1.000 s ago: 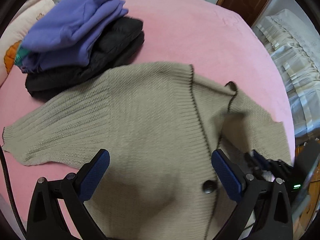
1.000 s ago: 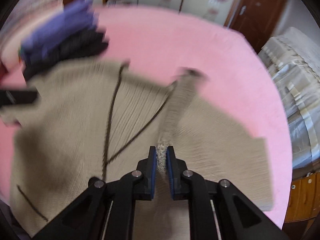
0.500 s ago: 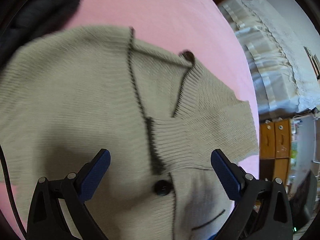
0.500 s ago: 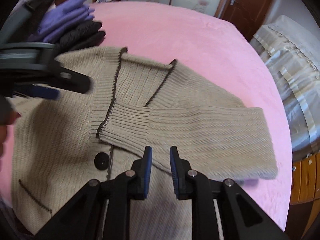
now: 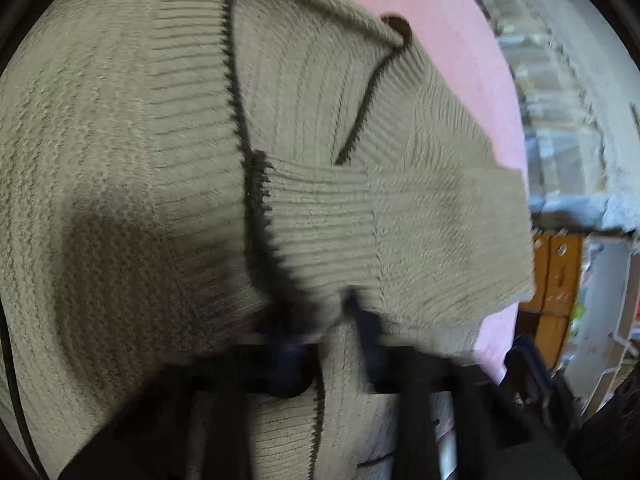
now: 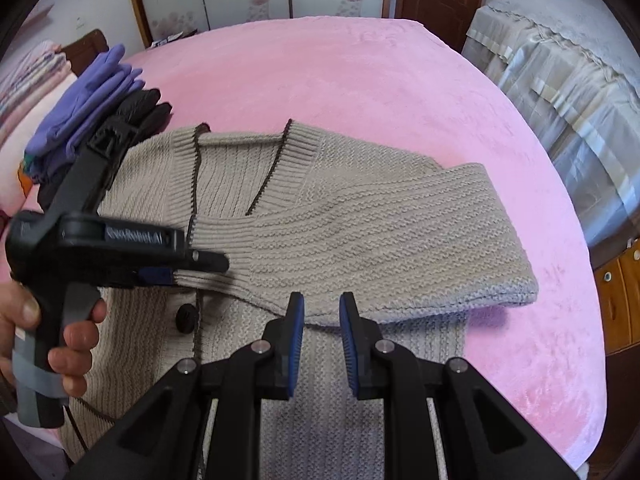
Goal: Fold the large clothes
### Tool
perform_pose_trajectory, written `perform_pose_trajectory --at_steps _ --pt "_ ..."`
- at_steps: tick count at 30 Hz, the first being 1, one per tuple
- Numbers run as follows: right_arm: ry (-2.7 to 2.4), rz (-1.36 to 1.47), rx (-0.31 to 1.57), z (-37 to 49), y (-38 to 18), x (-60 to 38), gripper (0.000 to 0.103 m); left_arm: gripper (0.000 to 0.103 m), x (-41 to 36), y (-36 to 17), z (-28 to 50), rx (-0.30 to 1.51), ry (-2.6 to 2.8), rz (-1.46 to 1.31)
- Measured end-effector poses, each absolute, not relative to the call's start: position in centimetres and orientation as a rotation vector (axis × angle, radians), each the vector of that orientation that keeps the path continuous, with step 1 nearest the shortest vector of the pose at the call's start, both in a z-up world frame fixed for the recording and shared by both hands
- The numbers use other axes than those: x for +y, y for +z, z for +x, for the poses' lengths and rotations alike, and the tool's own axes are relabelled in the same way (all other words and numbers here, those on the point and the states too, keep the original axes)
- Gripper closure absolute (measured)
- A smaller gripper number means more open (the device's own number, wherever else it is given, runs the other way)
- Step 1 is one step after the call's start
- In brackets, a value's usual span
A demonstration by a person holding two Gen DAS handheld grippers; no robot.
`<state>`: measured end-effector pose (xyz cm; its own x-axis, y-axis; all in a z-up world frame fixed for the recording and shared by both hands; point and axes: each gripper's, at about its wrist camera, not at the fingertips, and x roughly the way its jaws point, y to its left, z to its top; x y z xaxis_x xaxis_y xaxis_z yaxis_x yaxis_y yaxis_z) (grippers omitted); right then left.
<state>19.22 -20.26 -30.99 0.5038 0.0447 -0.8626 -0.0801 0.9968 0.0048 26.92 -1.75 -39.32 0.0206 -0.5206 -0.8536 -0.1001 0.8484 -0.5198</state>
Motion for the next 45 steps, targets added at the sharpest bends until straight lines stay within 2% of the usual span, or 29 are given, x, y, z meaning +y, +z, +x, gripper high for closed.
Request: perform_pose_trajectory --at_steps 4,9,14,17,21,26,30,37,39,43,45 --pt "0.074 -0.035 1.045 19.2 -31.1 -21.0 0.085 0.096 -3.5 -36.9 26.9 1.462 -0.331 -0.448" --pt "0.048 -0.020 1.073 18.9 -31.7 -22.9 0.085 0.096 -4.5 -29.5 26.8 1.266 -0.364 -0.405" --pt "-0.034 0.022 1.106 18.6 -33.3 -26.4 0.085 0.096 -1.5 -21.4 28.3 1.020 -0.303 -0.350" --pt "-0.083 0.038 1.106 18.7 -34.5 -28.4 0.085 0.096 0.8 -20.0 28.3 0.930 -0.213 -0.287" --pt "-0.117 0.061 1.099 20.3 -36.2 -30.2 0.085 0.096 4.5 -22.2 28.4 0.949 -0.092 -0.251" --pt "-0.134 0.031 1.103 22.0 -37.6 -30.3 0.085 0.096 8.8 -30.8 27.2 1.154 0.036 -0.269" --pt "-0.143 0.040 1.110 22.0 -37.6 -30.5 0.085 0.094 9.3 -35.9 26.3 1.258 0.084 -0.213" --pt "-0.127 0.053 1.024 21.3 -34.2 -29.2 0.084 0.094 9.1 -34.8 27.2 1.195 0.082 -0.248" --pt "-0.118 0.054 1.005 22.1 -33.8 -28.7 0.080 0.094 9.3 -33.9 27.3 1.155 0.077 -0.231" --pt "-0.120 0.001 1.010 24.4 -34.9 -28.0 0.079 0.090 10.2 -34.9 27.7 1.182 0.121 -0.183" --pt "-0.185 -0.096 1.084 25.8 -37.3 -27.5 0.079 0.087 10.4 -36.1 28.1 1.218 0.126 -0.174"
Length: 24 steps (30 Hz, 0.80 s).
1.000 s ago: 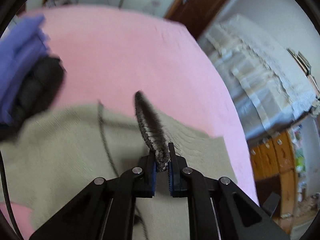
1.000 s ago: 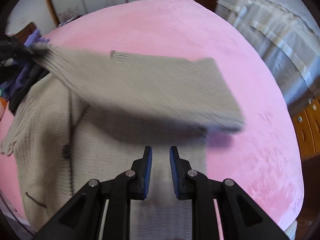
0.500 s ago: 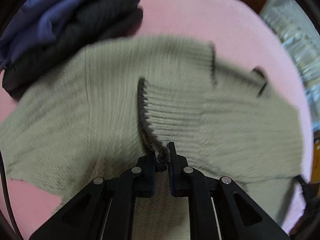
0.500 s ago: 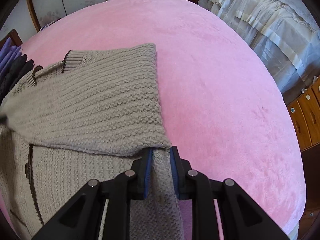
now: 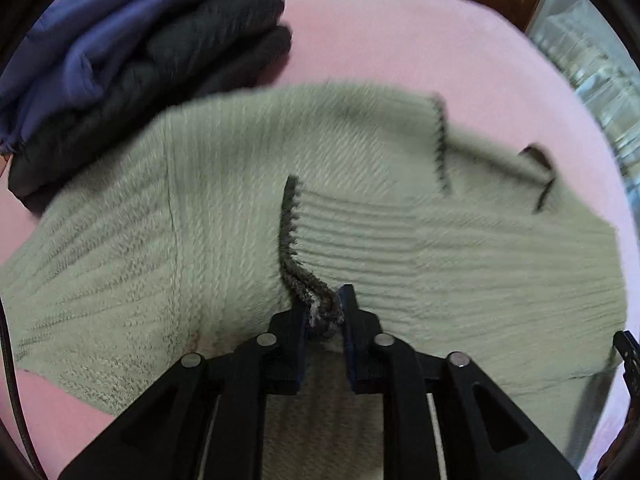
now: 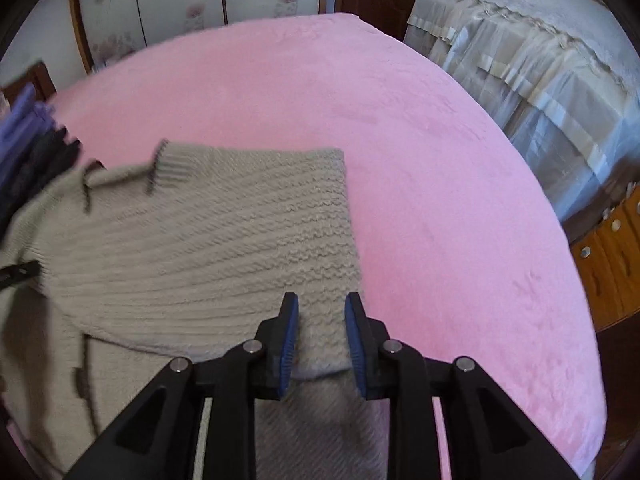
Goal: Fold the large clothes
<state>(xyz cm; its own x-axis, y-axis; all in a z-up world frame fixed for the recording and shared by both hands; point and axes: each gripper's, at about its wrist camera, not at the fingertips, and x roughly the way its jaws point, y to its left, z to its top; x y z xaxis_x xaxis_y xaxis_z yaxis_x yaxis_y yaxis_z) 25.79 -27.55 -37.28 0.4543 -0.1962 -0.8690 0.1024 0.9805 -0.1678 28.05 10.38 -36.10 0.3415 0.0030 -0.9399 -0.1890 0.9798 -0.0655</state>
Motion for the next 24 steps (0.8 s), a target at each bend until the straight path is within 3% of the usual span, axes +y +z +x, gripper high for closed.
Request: perform_pose_trajectory --at_steps 3,5,7,9,24 --pt "-0.204 -0.117 1.142 26.6 -38.3 -27.7 0.079 0.086 10.4 -35.8 28.1 1.233 0.119 -0.157" --pt "-0.200 -0.115 1.139 26.3 -37.5 -27.5 0.079 0.073 9.7 -34.7 28.5 1.241 0.120 -0.145" --pt "-0.189 -0.108 1.132 25.8 -36.5 -27.2 0.079 0.041 8.7 -32.9 28.9 1.227 0.121 -0.138" --pt "-0.169 -0.090 1.132 25.2 -35.2 -26.7 0.079 0.027 8.8 -31.6 29.6 1.209 0.127 -0.122" --pt "-0.059 0.042 1.076 20.5 -24.1 -20.9 0.078 0.020 7.9 -18.4 21.7 1.121 -0.010 -0.205"
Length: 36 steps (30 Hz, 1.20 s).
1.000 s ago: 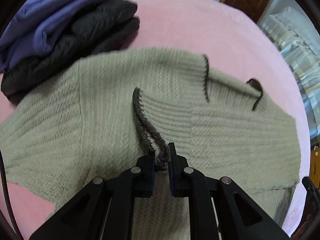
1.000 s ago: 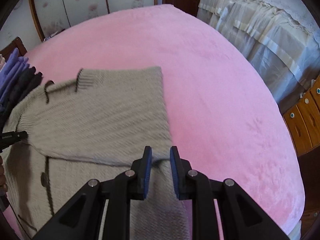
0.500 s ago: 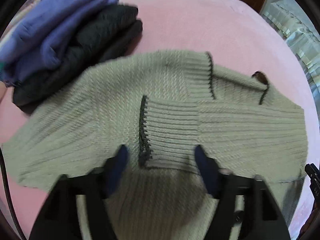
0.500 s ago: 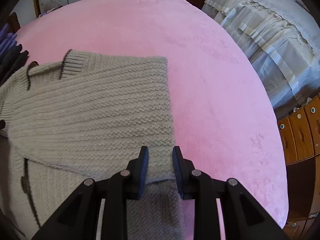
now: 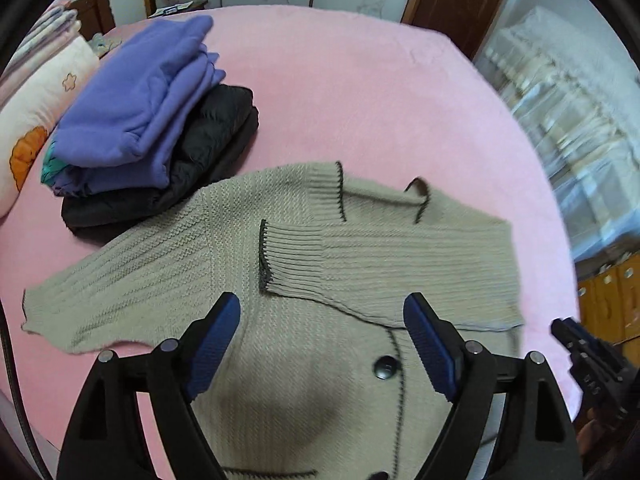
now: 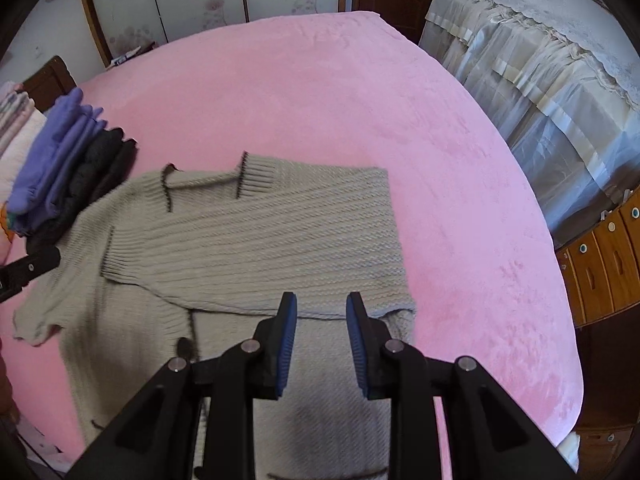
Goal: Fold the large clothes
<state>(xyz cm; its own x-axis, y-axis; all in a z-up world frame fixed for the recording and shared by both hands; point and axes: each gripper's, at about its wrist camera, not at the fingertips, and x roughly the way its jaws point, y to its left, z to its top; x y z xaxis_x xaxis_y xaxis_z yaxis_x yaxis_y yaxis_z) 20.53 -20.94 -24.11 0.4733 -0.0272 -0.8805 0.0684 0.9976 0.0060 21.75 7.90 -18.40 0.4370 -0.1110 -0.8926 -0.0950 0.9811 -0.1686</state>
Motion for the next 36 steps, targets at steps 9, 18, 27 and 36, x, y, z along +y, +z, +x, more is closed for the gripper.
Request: perform_pose_trajectory --at_steps 9,18,27,36 --pt "0.003 0.074 1.046 18.8 -18.8 -17.7 0.078 0.020 10.0 -13.2 17.7 1.077 -0.010 -0.289" --pt "0.185 0.032 1.041 17.7 -16.4 -14.2 0.078 0.020 11.2 -10.4 12.8 1.057 0.076 -0.349" --pt "0.401 -0.046 1.024 15.6 -15.7 -11.0 0.078 0.020 12.6 -9.3 6.0 1.024 0.259 -0.434" --pt "0.516 -0.087 1.032 14.6 -17.1 -6.2 0.078 0.020 16.9 -10.6 1.5 1.015 0.386 -0.470"
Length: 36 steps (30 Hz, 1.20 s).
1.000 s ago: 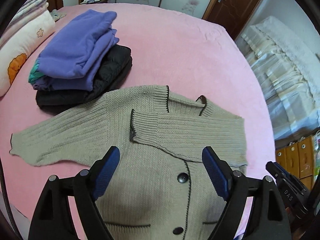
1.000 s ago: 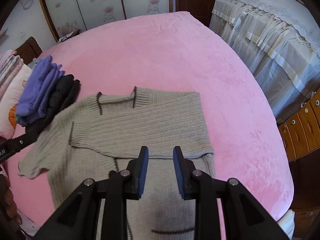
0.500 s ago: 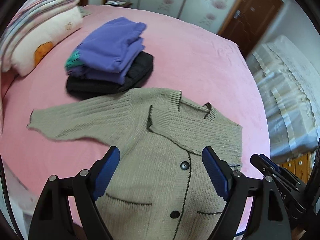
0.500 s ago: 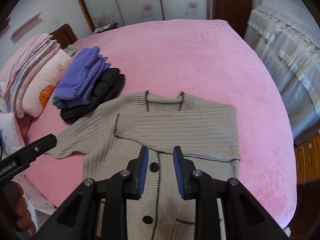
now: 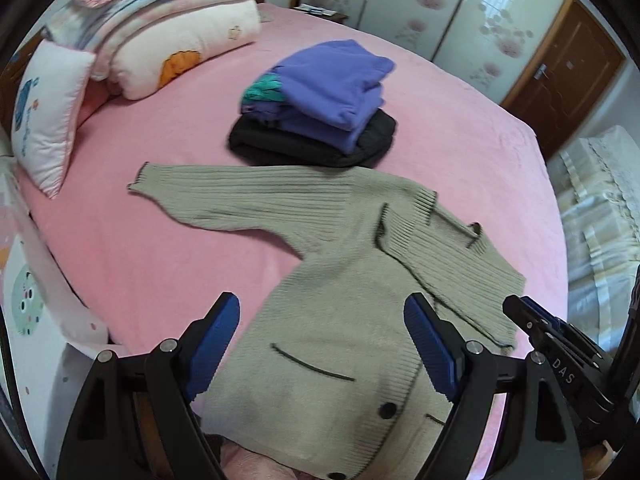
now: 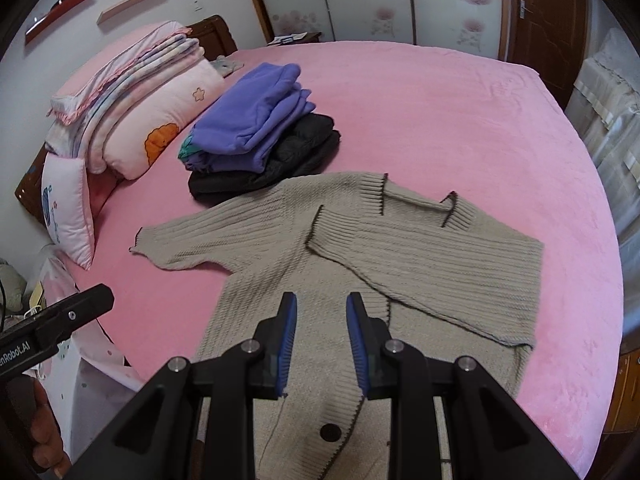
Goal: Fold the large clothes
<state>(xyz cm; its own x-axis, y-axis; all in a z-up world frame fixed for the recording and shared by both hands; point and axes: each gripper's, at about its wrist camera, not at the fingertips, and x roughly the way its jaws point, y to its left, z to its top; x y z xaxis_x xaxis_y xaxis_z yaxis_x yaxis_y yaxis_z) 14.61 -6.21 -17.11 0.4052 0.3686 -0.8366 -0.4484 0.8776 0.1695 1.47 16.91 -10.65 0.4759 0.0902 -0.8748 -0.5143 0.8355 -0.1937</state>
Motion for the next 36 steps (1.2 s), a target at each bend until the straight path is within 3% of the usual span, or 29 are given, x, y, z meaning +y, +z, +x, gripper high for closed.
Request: perform_pose_trajectory --at_steps 12,26,31,35,36 --pt "0.499 -0.120 1.040 15.0 -18.3 4.0 0.078 0.020 30.5 -17.3 3.3 1.101 0.389 -0.553" --pt "0.437 -0.065 1.137 18.3 -27.3 19.0 0.078 0.021 51.7 -33.4 4.1 1.031 0.551 -0.986" --pt "0.416 -0.104 1.169 18.6 -30.0 21.4 0.078 0.038 55.1 -38.6 4.8 1.027 0.565 -1.124" --pt "0.392 -0.093 1.204 18.9 -31.3 21.8 0.078 0.041 55.6 -39.9 5.8 1.011 0.573 -1.137" --pt "0.387 -0.089 1.207 19.0 -31.4 21.8 0.078 0.050 55.5 -39.9 6.1 1.009 0.568 -1.126"
